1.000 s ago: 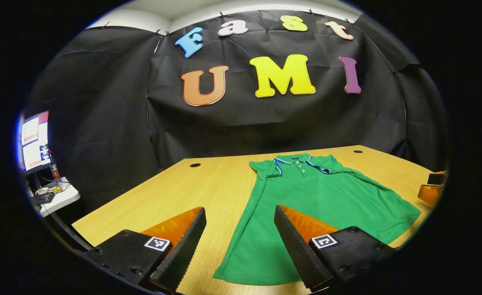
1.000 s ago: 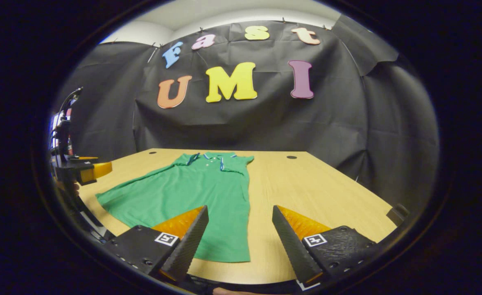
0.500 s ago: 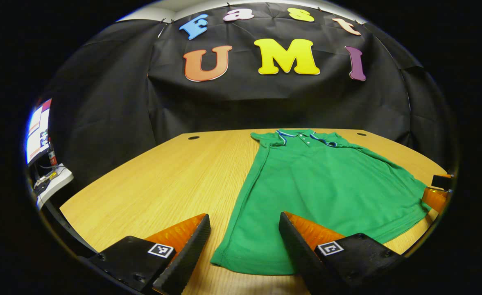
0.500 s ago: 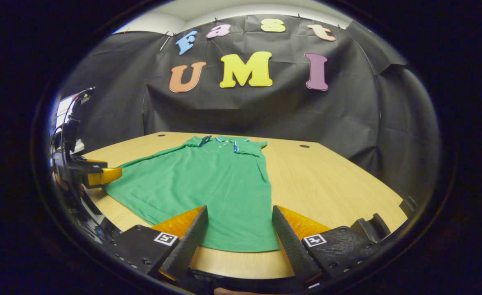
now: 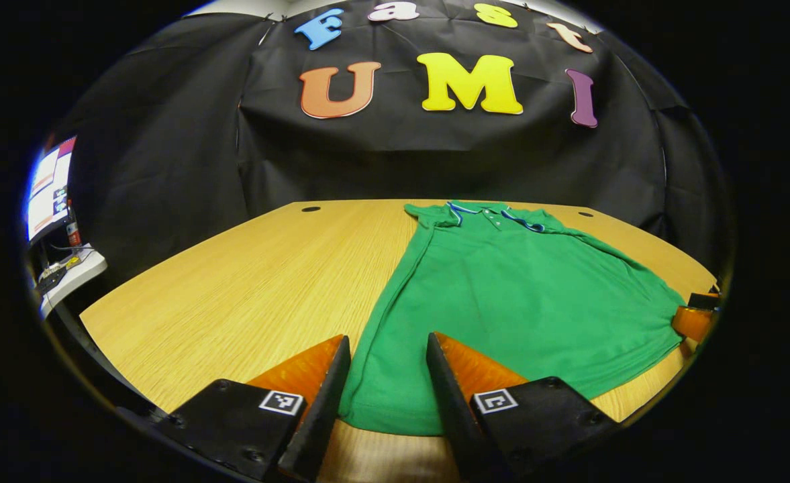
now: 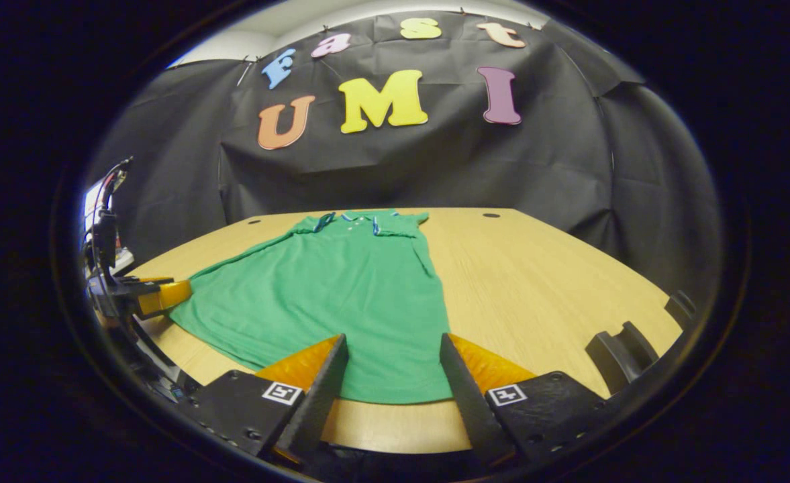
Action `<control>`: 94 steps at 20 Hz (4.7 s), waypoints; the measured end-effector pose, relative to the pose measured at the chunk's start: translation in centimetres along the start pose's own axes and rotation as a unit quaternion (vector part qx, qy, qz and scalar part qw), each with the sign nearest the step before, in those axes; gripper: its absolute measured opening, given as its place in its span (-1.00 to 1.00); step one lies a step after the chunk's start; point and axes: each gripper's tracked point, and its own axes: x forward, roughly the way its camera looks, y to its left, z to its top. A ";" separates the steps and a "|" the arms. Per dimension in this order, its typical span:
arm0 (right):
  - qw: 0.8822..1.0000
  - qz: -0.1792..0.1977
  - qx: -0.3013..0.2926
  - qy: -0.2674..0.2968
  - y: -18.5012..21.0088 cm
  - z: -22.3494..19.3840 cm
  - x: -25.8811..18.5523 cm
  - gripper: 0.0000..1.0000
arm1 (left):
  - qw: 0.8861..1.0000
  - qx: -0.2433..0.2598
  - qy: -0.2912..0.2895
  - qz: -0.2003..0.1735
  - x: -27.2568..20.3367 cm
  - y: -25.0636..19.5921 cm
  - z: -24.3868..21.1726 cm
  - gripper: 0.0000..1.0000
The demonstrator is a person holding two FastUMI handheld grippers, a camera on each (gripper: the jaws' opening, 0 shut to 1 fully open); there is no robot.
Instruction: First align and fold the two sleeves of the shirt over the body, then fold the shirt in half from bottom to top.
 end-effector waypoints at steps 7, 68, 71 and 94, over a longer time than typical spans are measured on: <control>1.000 -0.021 0.003 -0.007 -2.6 -0.2 -0.4 0.69 | 1.000 0.011 -0.004 -0.008 -0.4 -0.1 0.4 -0.17; 0.985 -0.093 -0.037 -0.139 -2.1 31.5 49.4 -0.99 | 0.988 0.028 -0.149 -0.026 42.2 -2.9 27.0 -0.79; 0.986 -0.084 -0.028 -0.141 -2.4 31.2 48.9 -0.81 | 0.988 0.001 -0.154 -0.022 41.8 -2.3 26.7 -0.26; 0.967 -0.138 -0.022 -0.212 -4.8 29.5 26.4 0.92 | 0.986 0.005 -0.160 0.039 23.7 -0.7 19.8 1.00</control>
